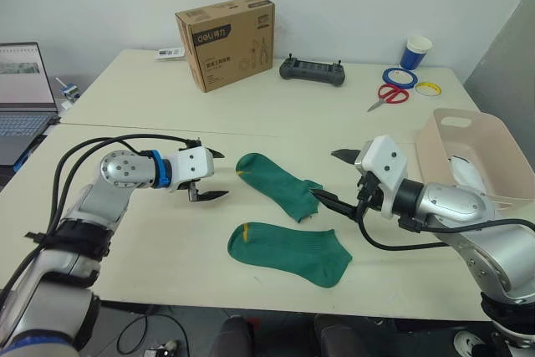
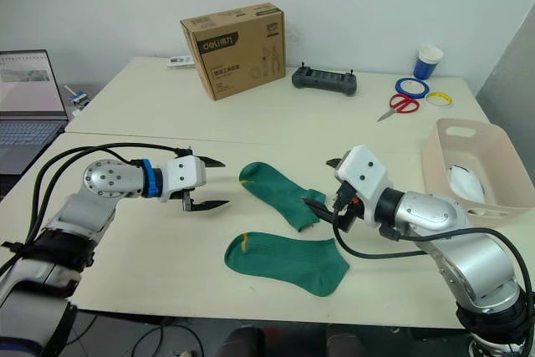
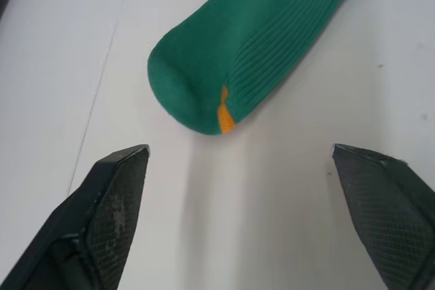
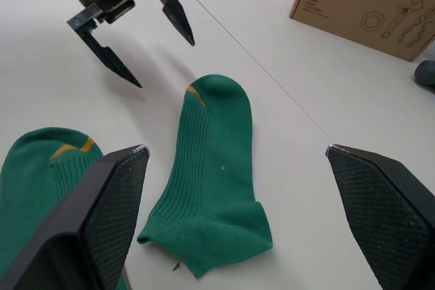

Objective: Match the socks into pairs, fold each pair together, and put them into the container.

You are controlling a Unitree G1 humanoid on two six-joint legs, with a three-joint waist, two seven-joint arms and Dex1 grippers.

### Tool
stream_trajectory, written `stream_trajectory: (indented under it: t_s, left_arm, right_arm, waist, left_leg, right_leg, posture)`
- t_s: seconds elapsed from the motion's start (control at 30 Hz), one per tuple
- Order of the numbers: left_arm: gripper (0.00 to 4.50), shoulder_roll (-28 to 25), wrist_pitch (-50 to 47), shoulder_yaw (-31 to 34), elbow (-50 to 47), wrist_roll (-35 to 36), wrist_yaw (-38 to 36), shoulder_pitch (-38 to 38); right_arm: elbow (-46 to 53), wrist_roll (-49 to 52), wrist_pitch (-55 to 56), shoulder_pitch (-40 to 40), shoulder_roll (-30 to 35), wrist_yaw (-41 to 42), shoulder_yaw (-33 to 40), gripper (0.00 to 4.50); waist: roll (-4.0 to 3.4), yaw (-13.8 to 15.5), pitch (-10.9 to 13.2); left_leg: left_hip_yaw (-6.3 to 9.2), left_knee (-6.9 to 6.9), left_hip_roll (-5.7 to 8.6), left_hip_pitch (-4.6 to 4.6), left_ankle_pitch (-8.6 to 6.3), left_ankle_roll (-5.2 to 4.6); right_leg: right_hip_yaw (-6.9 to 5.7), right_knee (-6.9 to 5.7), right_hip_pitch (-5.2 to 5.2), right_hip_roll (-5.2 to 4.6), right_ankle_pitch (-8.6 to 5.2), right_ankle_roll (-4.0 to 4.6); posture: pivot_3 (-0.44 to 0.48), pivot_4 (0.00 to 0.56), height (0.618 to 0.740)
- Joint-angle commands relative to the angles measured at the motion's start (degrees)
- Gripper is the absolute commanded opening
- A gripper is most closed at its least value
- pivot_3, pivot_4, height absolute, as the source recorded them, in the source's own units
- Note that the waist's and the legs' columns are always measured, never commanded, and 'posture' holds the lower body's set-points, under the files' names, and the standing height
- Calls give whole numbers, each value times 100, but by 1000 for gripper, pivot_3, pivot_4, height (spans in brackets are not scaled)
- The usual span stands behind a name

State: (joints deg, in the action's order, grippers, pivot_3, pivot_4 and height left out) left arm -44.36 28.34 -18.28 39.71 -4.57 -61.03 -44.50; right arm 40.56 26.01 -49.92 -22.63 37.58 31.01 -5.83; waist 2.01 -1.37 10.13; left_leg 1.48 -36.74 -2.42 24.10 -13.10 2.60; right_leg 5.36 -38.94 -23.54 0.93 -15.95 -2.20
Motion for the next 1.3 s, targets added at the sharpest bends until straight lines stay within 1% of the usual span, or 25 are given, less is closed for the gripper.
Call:
stream_trajectory:
  t_s: [0.03,0.07,0.2,0.3,0.4,0.47,0.57,0.6,0.73,0.9,1.0,1.03,1.2,1.3]
  left_arm:
    - [4466,290,1013,-209,1036,-712,486,-629]
    - [4466,405,1163,-282,1316,-893,641,-785]
    - [3624,645,1534,-467,2061,-1481,1193,-1164]
    - [2638,724,1706,-502,2323,-1663,1268,-1299]
    - [1701,761,1807,-480,2426,-1654,1084,-1357]
    - [1058,773,1824,-441,2446,-1612,978,-1360]
    - [99,772,1817,-365,2378,-1498,782,-1321]
    - [43,772,1810,-351,2366,-1486,758,-1316]
    - [43,751,1723,-254,2262,-1344,586,-1243]
    - [43,740,1688,-209,2166,-1274,480,-1191]
    - [0,730,1677,-205,2121,-1220,417,-1149]
    - [0,726,1675,-203,2105,-1204,396,-1134]
    - [0,696,1674,-193,2057,-1138,239,-1083]
    - [0,685,1582,-70,1936,-845,-133,-1032]
  right_arm:
    - [261,47,-85,-43,38,-26,65,4500]
    - [293,42,-117,-16,47,-35,65,4500]
    - [382,-43,-141,55,99,-33,-7,4500]
    - [389,-423,149,102,351,71,-322,4500]
    - [78,-1472,1133,151,815,323,-1293,4500]
    - [-222,-1956,1612,98,884,400,-1686,4500]
    - [-992,-2851,2413,-63,798,404,-2312,4500]
    - [-1139,-2987,2575,-68,741,408,-2374,4500]
    - [-1955,-3738,3344,-172,477,423,-2757,4500]
    - [-2604,-4295,3963,-264,73,284,-2816,4500]
    - [-2816,-4441,4181,-289,-189,278,-2710,3874]
    - [-2865,-4477,4229,-289,-246,292,-2680,3559]
    - [-3024,-4515,4425,-262,-372,407,-2481,1763]
    - [-2851,-4277,4487,-129,-391,589,-2269,701]
  waist:
    - [1,-8,0]
    - [1,-17,1]
    - [1,-37,0]
    - [1,-56,0]
    - [1,-55,0]
    - [1,-56,0]
    - [1,-57,0]
    - [1,-55,0]
    - [1,-47,0]
    - [2,-57,0]
    - [2,-53,0]
    - [2,-53,0]
    - [2,-45,0]
    - [2,-45,0]
  left_leg:
    - [2,-2,-1,3,-1,-1]
    - [4,-4,-2,6,-1,-2]
    - [6,-5,-3,7,-1,-4]
    - [4,-8,-4,5,-1,-4]
    - [4,-12,-4,3,-1,-4]
    - [4,-14,-6,2,-1,-4]
    - [1,-17,-6,1,-1,-4]
    - [0,-18,-6,1,-1,-4]
    - [1,-17,-6,2,-1,-4]
    - [1,-18,-8,-1,-1,-4]
    - [2,-19,-13,-13,-1,-4]
    - [2,-19,-13,-14,0,-3]
    - [2,-19,-14,-13,0,-3]
    - [2,-18,-14,-13,0,-4]
  right_leg:
    - [-1,0,-2,2,1,-2]
    - [-2,-1,-4,4,1,-3]
    - [-2,-6,-5,6,3,-8]
    - [0,-8,-4,7,5,-11]
    - [-1,-11,-4,8,7,-14]
    - [-1,-10,-4,10,8,-16]
    - [1,-11,-4,11,9,-19]
    - [3,-11,-3,11,10,-19]
    - [2,-11,-4,11,10,-20]
    - [2,-12,-2,14,11,-19]
    - [2,-20,5,21,11,-19]
    - [2,-21,6,23,11,-19]
    - [4,-20,5,23,12,-17]
    - [4,-20,5,23,13,-17]
  posture:
    - [0,150,723]
    - [0,150,723]
    - [0,150,723]
    - [0,150,723]
    - [0,150,723]
    - [0,150,723]
    - [0,150,723]
    - [0,150,723]
    - [0,150,723]
    - [0,150,723]
    - [0,150,723]
    - [0,150,723]
    - [0,150,723]
    - [0,150,723]
